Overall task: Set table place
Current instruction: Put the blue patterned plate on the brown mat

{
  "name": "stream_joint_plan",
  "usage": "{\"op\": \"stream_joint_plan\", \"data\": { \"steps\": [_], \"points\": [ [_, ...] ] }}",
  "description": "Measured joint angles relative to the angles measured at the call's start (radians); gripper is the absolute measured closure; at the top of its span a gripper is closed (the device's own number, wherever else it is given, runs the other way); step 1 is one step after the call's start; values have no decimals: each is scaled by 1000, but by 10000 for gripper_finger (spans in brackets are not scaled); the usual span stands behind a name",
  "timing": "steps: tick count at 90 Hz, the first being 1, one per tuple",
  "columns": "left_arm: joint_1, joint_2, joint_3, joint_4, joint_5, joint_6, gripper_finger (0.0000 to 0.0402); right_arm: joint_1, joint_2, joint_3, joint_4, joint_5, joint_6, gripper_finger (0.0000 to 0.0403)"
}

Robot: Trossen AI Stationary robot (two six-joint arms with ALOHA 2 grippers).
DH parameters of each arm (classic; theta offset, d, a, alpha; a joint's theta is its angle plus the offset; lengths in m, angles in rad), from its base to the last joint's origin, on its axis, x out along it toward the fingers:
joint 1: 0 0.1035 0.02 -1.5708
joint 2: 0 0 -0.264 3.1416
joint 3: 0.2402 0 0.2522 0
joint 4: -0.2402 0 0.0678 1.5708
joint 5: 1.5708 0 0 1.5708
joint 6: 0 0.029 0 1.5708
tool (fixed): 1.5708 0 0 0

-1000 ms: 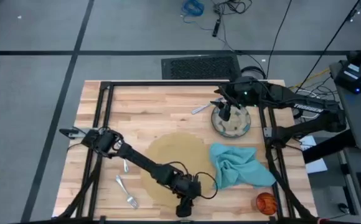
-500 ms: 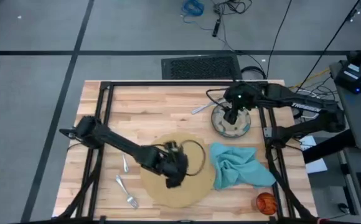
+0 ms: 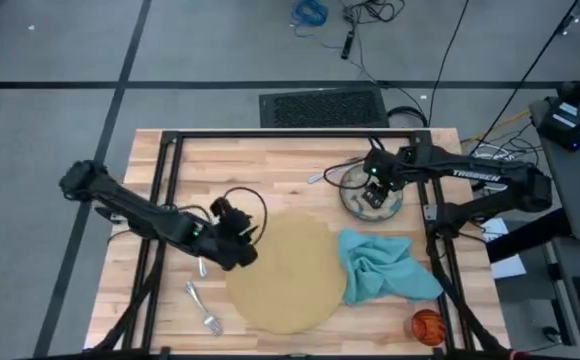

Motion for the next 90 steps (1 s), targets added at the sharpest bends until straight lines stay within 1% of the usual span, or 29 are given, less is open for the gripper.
{"op": "stream_joint_plan", "data": {
  "steps": [8,17,20,24,30,40,52,63,68,75,82,90],
  "points": [
    [20,-57,-47,149,1,102,269,-55,-1,-34,-5,2,22,179],
    [55,-115,-79,269,3,213,269,-128,0,-57,-5,10,29,179],
    [75,-131,-90,319,18,249,269,-151,0,-58,-3,18,27,179],
    [112,-153,-105,381,63,295,269,-180,0,-58,2,29,20,179],
    [185,-174,-125,470,164,344,269,-220,0,-58,13,29,8,179],
    [346,-167,-130,551,334,349,269,-276,0,-58,25,22,-12,179],
    [538,-104,-130,641,526,269,269,-329,0,-58,2,1,-21,179],
    [655,-11,-130,772,701,168,269,-361,0,-58,-5,-3,-36,179],
    [694,37,-129,832,759,132,269,-372,0,-59,-7,-5,-41,179],
    [732,107,-128,896,806,79,269,-386,0,-58,-6,-6,-50,179],
    [755,176,-112,904,825,50,269,-406,0,-71,13,-11,-65,179],
    [760,244,-91,907,839,49,269,-451,0,-119,50,-73,-82,179]
  ]
}}
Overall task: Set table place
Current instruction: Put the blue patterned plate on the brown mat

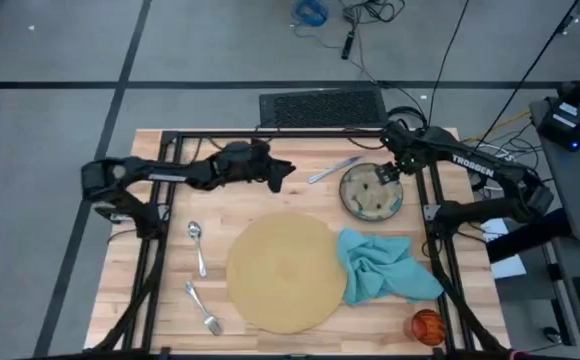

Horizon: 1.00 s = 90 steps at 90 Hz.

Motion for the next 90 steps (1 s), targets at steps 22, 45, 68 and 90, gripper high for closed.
{"op": "stream_joint_plan", "data": {
  "steps": [22,45,68,90],
  "points": [
    [-20,59,14,24,27,0,269,-125,0,-152,104,-65,-40,179],
    [-23,56,15,57,45,0,269,-196,0,-220,266,-221,-79,179],
    [-40,56,15,59,48,1,269,-275,0,-252,270,-221,-108,179],
    [-41,56,15,59,48,2,269,-303,19,-299,317,-290,-111,179]
  ]
}}
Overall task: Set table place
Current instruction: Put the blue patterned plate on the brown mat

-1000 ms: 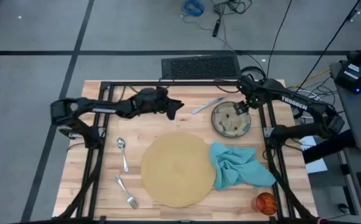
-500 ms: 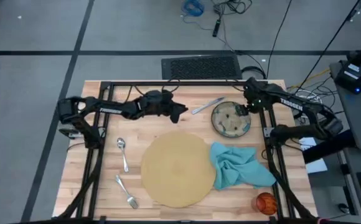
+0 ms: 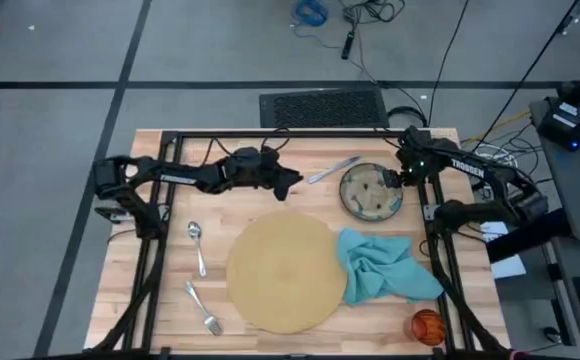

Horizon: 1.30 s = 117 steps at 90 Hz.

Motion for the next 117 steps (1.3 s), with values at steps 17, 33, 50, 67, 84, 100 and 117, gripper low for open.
{"op": "stream_joint_plan", "data": {
  "steps": [17,33,50,67,84,100,117],
  "points": [
    [-11,0,0,3,0,0,269,1,41,0,24,-11,24,192],
    [-25,0,0,6,0,2,269,1,88,3,38,-18,20,281],
    [-31,0,0,4,0,8,269,2,95,4,113,-105,-6,372],
    [-32,0,0,3,0,9,269,3,97,2,187,-172,-23,382],
    [-32,-1,0,-6,0,9,269,8,71,1,216,-230,-13,389],
    [-34,-1,0,-20,0,6,269,35,3,1,254,-302,34,402],
    [-43,-1,0,-27,-13,-13,269,50,-55,0,291,-346,72,401]
  ]
}}
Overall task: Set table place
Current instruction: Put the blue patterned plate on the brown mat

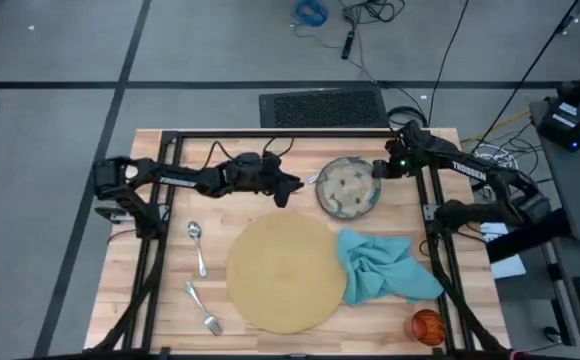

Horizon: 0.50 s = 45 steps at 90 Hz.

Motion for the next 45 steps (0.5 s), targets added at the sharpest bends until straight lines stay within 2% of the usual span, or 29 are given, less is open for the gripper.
{"op": "stream_joint_plan", "data": {
  "steps": [16,28,45],
  "points": [
    [1,12,0,2,-7,-15,269,0,-34,0,62,-42,38,401],
    [0,11,0,4,-22,-15,269,4,-49,0,108,-112,67,401],
    [5,64,0,34,-26,-72,269,70,-60,0,167,-147,119,401]
  ]
}}
